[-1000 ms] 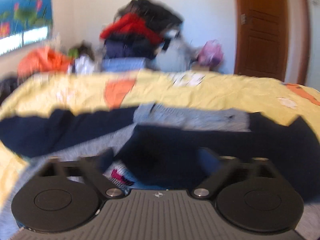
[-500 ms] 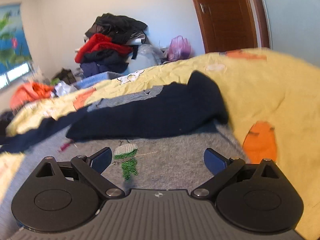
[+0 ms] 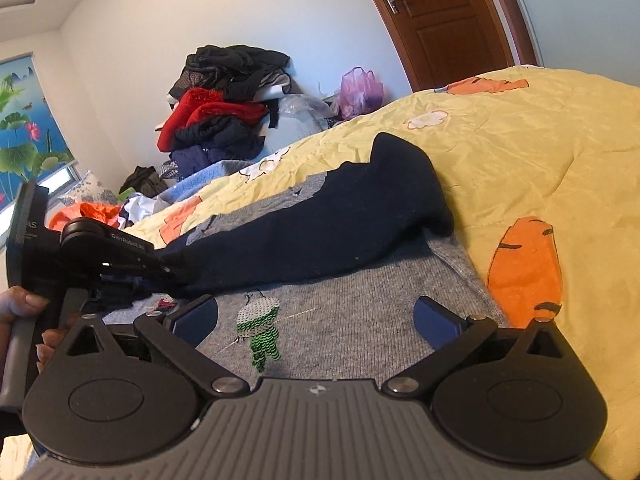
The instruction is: Fold small clothes
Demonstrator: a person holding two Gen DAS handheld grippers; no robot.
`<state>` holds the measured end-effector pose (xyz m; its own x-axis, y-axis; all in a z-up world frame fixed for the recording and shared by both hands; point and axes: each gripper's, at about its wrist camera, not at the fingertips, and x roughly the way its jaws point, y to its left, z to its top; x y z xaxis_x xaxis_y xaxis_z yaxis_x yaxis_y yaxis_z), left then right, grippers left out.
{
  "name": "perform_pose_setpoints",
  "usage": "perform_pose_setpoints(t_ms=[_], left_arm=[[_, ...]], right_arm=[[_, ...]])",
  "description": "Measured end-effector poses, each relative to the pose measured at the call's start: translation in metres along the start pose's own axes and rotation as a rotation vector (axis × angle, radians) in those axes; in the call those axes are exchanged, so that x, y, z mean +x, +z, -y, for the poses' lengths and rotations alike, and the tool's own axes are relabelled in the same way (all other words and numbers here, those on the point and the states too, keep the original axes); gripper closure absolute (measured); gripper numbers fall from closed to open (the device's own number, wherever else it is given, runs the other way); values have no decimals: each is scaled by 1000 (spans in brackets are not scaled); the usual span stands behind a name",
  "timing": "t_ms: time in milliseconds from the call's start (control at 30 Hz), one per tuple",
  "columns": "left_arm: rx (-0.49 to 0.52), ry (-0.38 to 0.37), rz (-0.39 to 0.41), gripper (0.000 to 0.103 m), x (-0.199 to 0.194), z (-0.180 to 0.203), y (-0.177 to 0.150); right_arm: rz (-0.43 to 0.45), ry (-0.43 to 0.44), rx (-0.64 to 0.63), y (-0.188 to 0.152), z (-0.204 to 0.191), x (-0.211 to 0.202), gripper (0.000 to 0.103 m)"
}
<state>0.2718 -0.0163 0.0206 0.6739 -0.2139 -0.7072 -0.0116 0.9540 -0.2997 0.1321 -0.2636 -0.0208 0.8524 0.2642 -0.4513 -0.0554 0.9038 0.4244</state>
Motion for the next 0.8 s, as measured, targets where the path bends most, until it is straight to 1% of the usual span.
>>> perform_pose_setpoints(t_ms=[33, 67, 133, 200, 267, 333, 433, 467, 533, 600, 633, 700, 733, 767, 800], left_arm=[[31, 7, 51, 96, -12, 3, 1], [42, 3, 94, 96, -24, 3, 1], [18, 3, 148, 96, -41, -7, -3], [39, 44, 125, 96, -36, -18, -13], [24, 88, 77, 96, -25, -33, -25], [-1, 87, 53, 96, -17, -47, -38], [57, 88, 130, 96, -16, -47, -53], [62, 88, 151, 96, -15, -46, -57], [42, 77, 156, 96, -17, -49, -60], [5, 43, 154, 96, -19, -54, -60], [-19, 23, 153, 95, -18, -60, -58], [-58, -8, 152, 95, -20, -66, -58], [-74, -21, 152, 95, -20, -69, -58], [-87, -31, 152, 95, -20, -70, -58], [-94, -36, 151, 95, -20, -71, -58]], right_arm=[[0, 1, 3, 1, 0, 0, 0], [1, 2, 5, 1, 1, 0, 0], [1, 2, 5, 1, 1, 1, 0], [0, 0, 3, 1, 0, 1, 0], [-3, -3, -3, 1, -1, 3, 0], [-5, -8, -8, 0, -2, 3, 0], [-3, -16, -42, 1, -8, 2, 1], [15, 4, -78, 4, -14, -2, 1], [82, 53, -167, 17, -30, -9, 1], [126, 70, -274, 39, -51, -3, 0], [116, 50, -315, 52, -59, 9, 0], [42, -39, -355, 75, -61, 50, 0], [-23, -91, -355, 83, -58, 74, 1], [-101, -135, -353, 88, -53, 97, 4], [-169, -164, -354, 89, -48, 115, 5]])
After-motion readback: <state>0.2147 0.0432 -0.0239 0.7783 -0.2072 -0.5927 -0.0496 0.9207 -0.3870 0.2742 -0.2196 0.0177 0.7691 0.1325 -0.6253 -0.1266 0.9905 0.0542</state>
